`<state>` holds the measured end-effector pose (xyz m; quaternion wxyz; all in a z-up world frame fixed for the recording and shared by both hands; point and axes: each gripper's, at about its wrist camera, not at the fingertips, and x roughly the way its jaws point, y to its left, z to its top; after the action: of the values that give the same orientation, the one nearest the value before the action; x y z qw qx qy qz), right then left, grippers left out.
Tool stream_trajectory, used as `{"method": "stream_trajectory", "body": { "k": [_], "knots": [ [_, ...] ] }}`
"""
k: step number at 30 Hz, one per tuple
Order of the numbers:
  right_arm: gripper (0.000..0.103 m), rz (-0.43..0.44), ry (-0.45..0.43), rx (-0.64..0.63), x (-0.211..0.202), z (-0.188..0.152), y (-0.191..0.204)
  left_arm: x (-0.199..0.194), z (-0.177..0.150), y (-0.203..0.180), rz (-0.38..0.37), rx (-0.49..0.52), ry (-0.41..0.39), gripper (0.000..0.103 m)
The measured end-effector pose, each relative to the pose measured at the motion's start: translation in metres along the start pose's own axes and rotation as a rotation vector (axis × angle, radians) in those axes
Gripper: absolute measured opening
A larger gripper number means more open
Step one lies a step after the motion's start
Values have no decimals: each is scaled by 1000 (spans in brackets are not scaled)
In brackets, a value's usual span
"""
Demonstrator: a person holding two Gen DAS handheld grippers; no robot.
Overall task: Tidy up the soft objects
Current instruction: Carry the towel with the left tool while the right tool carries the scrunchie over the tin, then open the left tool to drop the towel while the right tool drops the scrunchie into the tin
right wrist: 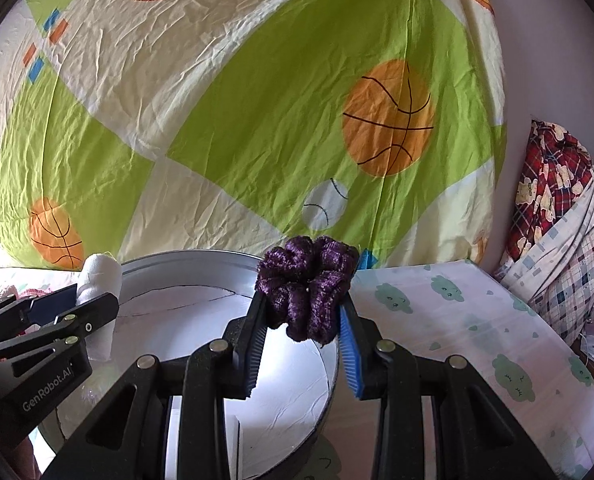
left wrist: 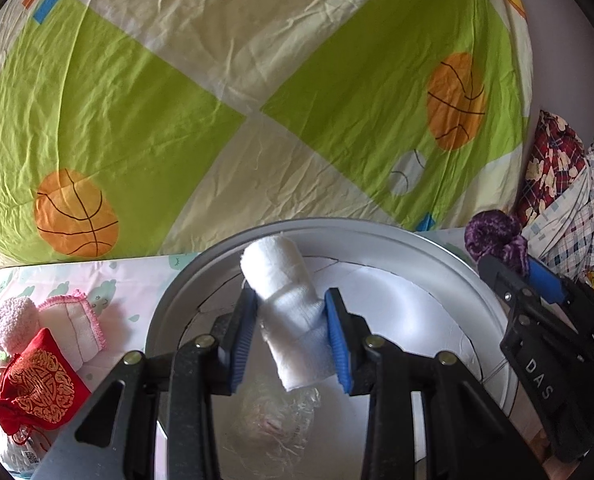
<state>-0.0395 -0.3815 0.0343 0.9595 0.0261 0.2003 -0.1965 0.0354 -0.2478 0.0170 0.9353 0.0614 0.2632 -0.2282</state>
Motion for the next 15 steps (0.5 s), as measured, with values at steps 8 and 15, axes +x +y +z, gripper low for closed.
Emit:
{"method": "stream_trajectory", "body": {
  "k": [8,15],
  "knots": [
    [36,15,33,7,6,-2,2,13,-4,-2,20,16,50,34],
    [37,16,52,-7,10,-4,8,14,-4,-1,33,22,61,34]
  ]
}}
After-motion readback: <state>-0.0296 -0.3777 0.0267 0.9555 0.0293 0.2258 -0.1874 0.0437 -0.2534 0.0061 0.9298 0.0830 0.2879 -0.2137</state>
